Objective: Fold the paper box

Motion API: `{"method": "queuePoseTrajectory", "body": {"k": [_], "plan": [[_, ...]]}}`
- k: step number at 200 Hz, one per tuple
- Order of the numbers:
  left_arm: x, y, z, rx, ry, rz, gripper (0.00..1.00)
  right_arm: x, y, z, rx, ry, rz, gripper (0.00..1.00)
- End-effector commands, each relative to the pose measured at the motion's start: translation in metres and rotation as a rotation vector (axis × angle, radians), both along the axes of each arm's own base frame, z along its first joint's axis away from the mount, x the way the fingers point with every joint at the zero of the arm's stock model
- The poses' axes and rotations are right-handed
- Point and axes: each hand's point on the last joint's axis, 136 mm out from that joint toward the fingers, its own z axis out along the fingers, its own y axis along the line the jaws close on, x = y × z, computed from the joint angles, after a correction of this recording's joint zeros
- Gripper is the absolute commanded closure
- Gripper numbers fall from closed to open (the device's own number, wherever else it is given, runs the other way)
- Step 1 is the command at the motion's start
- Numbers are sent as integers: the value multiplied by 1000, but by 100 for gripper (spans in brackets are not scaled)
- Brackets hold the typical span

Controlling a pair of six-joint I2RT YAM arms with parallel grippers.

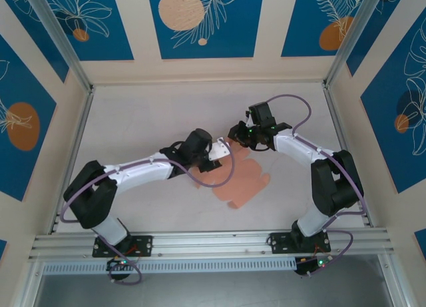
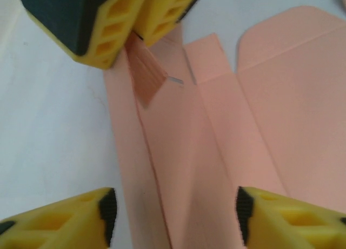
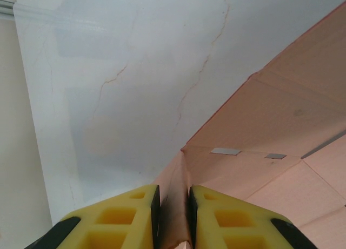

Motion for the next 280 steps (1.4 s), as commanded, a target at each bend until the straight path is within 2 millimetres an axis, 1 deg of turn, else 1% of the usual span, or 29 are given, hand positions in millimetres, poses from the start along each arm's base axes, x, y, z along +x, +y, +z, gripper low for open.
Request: {"method": "queuePoseTrajectory", "body": {"k": [1, 37, 57, 94, 116, 137, 148, 162, 175, 189, 201, 224, 242, 254, 259, 271, 280], "plan": [[26, -7, 22, 1, -161, 60, 46, -2, 4, 10, 36, -18, 3, 76], [33, -9, 19, 42, -278, 60, 69, 0, 3, 10, 45, -11, -22, 76], [36, -10, 20, 57, -345, 47, 79, 5, 4, 10, 64, -5, -42, 76], [39, -12, 18, 137, -495, -52, 94, 13, 10, 13, 111, -6, -67, 76], [40, -16, 10, 201, -581, -131, 100, 13, 10, 14, 117, -1, -63, 75], [38, -23, 0, 228, -609, -210, 100, 12, 8, 11, 122, 13, -56, 75], [37, -26, 0, 231, -639, -233, 100, 9, 6, 10, 122, 19, -53, 74], [38, -26, -2, 256, -672, -249, 100, 6, 0, 9, 119, 19, -52, 72], [39, -25, -6, 286, -705, -264, 100, 3, -5, 13, 120, 14, -47, 69], [40, -26, -8, 303, -730, -278, 100, 0, -15, 20, 115, 2, -46, 64], [41, -27, -9, 309, -740, -280, 100, -3, -24, 27, 103, -11, -48, 63], [45, -28, -9, 312, -757, -263, 100, -12, -50, 31, 61, -21, -88, 59], [46, -28, -6, 301, -783, -245, 100, -21, -70, 23, 42, -17, -130, 57], [49, -28, -2, 294, -795, -224, 100, -27, -79, 16, 50, -14, -150, 57], [50, -28, 0, 291, -802, -220, 100, -30, -82, 11, 53, -8, -156, 59], [52, -29, 2, 288, -811, -215, 100, -35, -87, -1, 46, 15, -165, 67], [53, -31, 5, 278, -822, -209, 100, -39, -88, -10, 37, 32, -163, 68]]}}
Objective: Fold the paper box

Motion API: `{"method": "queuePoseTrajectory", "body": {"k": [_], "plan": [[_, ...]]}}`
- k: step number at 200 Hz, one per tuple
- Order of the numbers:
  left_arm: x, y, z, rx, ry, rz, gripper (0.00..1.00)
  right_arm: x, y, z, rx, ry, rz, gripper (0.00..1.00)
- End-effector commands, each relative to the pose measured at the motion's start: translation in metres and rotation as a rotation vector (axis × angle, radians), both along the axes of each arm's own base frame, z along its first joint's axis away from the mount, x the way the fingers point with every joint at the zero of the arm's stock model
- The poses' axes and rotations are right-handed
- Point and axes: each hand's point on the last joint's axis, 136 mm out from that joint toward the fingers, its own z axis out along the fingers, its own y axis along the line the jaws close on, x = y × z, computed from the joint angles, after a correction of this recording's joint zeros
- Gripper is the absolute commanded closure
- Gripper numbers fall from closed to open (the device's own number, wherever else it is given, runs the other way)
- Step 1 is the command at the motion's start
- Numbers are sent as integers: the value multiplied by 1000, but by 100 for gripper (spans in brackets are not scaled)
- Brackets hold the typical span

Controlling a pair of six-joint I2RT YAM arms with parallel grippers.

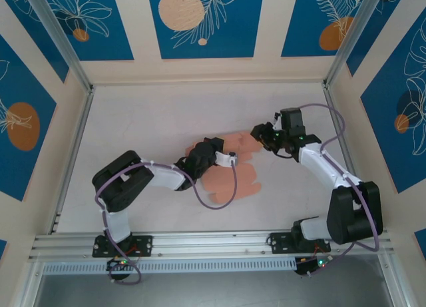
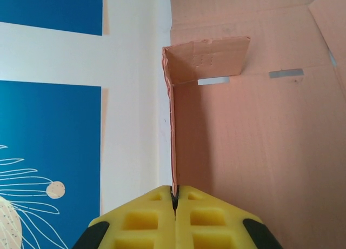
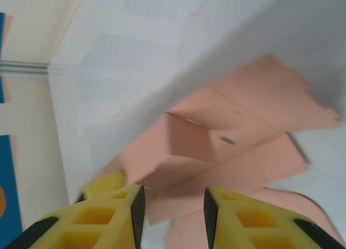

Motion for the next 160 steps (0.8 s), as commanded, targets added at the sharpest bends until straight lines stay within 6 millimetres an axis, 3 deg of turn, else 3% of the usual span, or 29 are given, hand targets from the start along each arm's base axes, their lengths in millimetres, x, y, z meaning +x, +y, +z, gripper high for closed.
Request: {"method": "queuePoseTrajectory", "body": {"k": [1, 42, 111, 160], "plan": [[3, -3, 6, -16, -49, 1, 100, -17, -4, -30, -18, 73, 24, 68], [8, -6, 15, -33, -101, 1, 100, -21, -10, -62, -32, 132, 39, 70], [16, -4, 15, -43, -142, 31, 100, 6, -13, -88, -73, 147, 87, 69], [16, -3, 11, -54, -125, 36, 100, 18, -10, -100, -99, 171, 108, 57]]}}
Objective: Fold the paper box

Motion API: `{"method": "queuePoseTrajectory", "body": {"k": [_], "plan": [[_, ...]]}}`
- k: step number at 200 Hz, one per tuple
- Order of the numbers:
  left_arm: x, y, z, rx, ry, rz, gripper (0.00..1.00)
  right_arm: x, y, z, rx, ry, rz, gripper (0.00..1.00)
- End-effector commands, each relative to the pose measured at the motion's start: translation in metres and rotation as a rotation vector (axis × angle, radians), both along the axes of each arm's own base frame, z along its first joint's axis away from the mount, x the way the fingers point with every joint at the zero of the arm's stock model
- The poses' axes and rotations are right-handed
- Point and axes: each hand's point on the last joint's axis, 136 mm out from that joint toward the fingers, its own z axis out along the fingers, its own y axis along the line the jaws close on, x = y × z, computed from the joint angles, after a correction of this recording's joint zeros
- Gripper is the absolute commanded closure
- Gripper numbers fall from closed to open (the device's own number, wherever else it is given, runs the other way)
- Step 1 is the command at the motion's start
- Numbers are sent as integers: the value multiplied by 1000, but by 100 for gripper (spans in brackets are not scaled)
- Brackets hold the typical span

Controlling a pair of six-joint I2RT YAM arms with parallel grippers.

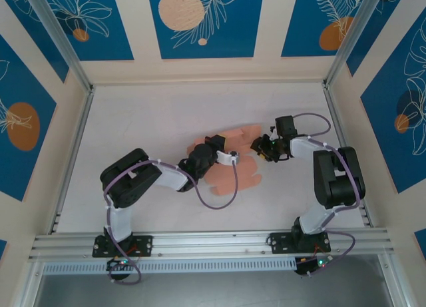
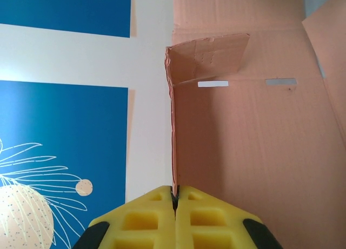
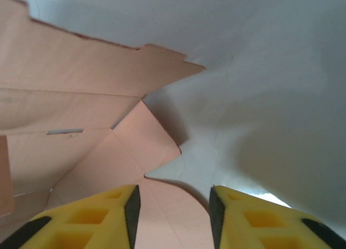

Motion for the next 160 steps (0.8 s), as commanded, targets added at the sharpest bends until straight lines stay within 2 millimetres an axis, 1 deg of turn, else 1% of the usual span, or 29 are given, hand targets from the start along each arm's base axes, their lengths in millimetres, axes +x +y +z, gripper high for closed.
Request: {"method": "queuePoseTrajectory", "body": {"k": [1, 23, 65, 110, 132, 160], "plan": [[7, 1, 5, -32, -17, 21, 100, 8, 6, 2, 1, -19, 38, 57], [7, 2, 4, -37, -11, 27, 100, 11, 9, -3, 11, -9, 46, 57], [8, 3, 0, -38, -2, 34, 100, 10, 15, -11, 28, 13, 54, 57], [8, 3, -1, -44, 5, 37, 100, 16, 32, -11, 74, 6, 87, 57], [9, 3, -2, -44, 7, 40, 100, 20, 36, -6, 86, -15, 91, 59], [8, 5, -4, -41, 7, 41, 100, 24, 33, 8, 62, -62, 93, 60]]}}
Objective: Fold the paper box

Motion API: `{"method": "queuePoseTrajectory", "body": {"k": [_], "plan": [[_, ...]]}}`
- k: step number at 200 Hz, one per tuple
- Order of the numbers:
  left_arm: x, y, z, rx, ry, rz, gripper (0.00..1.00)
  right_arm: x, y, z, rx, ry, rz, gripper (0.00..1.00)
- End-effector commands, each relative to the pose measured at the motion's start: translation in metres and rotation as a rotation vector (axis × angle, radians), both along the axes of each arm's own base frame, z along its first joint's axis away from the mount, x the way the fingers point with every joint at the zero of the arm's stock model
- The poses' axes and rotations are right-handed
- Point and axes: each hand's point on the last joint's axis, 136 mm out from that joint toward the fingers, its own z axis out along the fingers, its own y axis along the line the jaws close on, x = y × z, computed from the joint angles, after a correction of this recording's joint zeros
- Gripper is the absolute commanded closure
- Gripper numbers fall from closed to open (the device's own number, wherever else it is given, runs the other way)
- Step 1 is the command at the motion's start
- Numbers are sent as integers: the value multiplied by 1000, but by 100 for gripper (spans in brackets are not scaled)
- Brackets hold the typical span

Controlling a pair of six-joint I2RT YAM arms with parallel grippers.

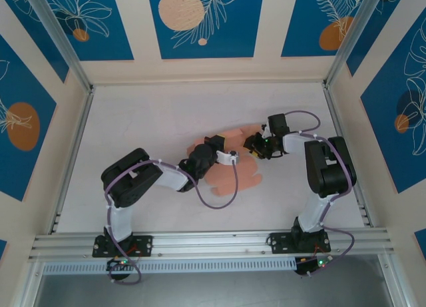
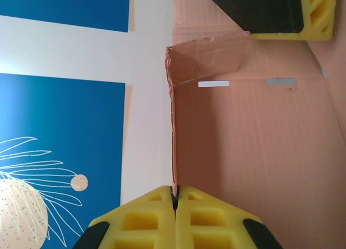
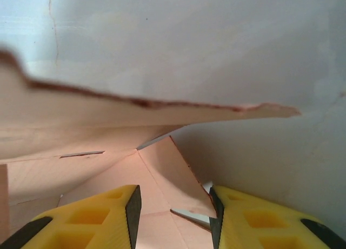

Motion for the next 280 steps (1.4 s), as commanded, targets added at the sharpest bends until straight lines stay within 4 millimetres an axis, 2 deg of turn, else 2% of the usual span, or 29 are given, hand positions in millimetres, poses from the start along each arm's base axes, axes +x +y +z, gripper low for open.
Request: {"method": "queuePoseTrajectory", "body": {"k": [1, 40, 75, 123, 153, 192, 207, 232, 280], "plan": [[6, 2, 0, -25, -8, 22, 100, 9, 4, 22, 10, -59, 11, 60], [6, 3, -3, -24, -6, 26, 100, 14, 5, 35, 6, -128, 28, 62], [7, 2, -3, -23, -3, 28, 100, 19, 19, 46, 42, -183, 64, 62], [8, 3, -3, -28, 0, 38, 100, 13, 38, 62, 105, -216, 94, 66], [9, 4, -4, -28, 1, 49, 100, 7, 41, 59, 124, -206, 78, 74], [8, 5, -9, -24, 5, 49, 100, 3, 42, 39, 110, -144, 70, 77], [7, 5, -11, -17, 5, 48, 100, 2, 43, 40, 120, -138, 72, 78], [8, 6, -13, 1, -11, 50, 100, 1, 33, 56, 106, -150, 55, 78], [5, 4, -17, 48, -47, 27, 100, -4, -16, 100, 90, -215, -12, 78]]}}
